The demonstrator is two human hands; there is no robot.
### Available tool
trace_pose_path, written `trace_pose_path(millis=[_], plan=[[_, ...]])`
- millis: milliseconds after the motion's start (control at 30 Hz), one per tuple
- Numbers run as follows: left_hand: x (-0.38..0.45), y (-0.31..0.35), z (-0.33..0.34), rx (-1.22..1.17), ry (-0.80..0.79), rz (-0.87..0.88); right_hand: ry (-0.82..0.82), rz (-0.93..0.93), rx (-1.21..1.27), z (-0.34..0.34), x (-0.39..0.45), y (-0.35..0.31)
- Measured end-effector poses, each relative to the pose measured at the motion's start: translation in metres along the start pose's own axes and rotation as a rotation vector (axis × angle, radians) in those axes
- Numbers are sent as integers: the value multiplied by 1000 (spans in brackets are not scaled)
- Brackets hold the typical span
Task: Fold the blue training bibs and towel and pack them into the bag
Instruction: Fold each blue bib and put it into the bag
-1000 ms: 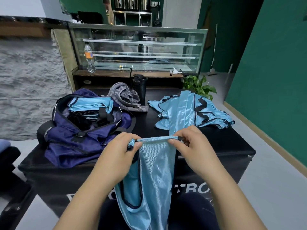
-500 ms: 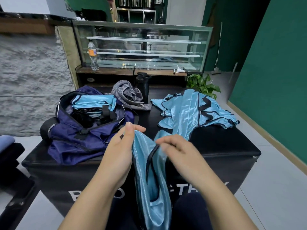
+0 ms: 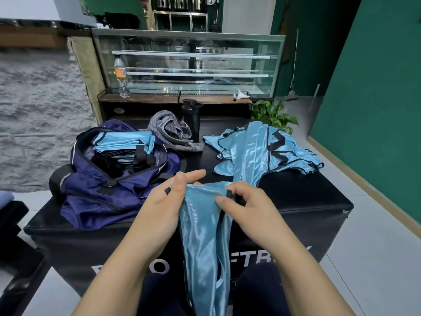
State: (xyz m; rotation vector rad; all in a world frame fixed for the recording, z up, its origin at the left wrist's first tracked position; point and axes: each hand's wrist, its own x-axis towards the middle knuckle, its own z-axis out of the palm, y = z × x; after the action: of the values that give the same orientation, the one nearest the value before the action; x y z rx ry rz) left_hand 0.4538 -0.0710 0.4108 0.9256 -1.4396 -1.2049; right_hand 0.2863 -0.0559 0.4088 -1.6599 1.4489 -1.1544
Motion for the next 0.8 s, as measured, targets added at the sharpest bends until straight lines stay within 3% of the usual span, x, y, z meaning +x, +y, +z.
trace_pose_path(millis=[167, 433, 600, 800], plan=[[2, 1, -11, 227, -45, 63, -2, 1, 38, -8, 1, 8], [-5, -2, -12, 17, -285, 39, 152, 73, 57, -7, 0, 13], [-8, 5, -4, 126, -420, -45, 208, 11, 106, -17, -5, 7], [-7, 6, 14, 517, -126, 110, 39, 4, 230, -15, -8, -4]])
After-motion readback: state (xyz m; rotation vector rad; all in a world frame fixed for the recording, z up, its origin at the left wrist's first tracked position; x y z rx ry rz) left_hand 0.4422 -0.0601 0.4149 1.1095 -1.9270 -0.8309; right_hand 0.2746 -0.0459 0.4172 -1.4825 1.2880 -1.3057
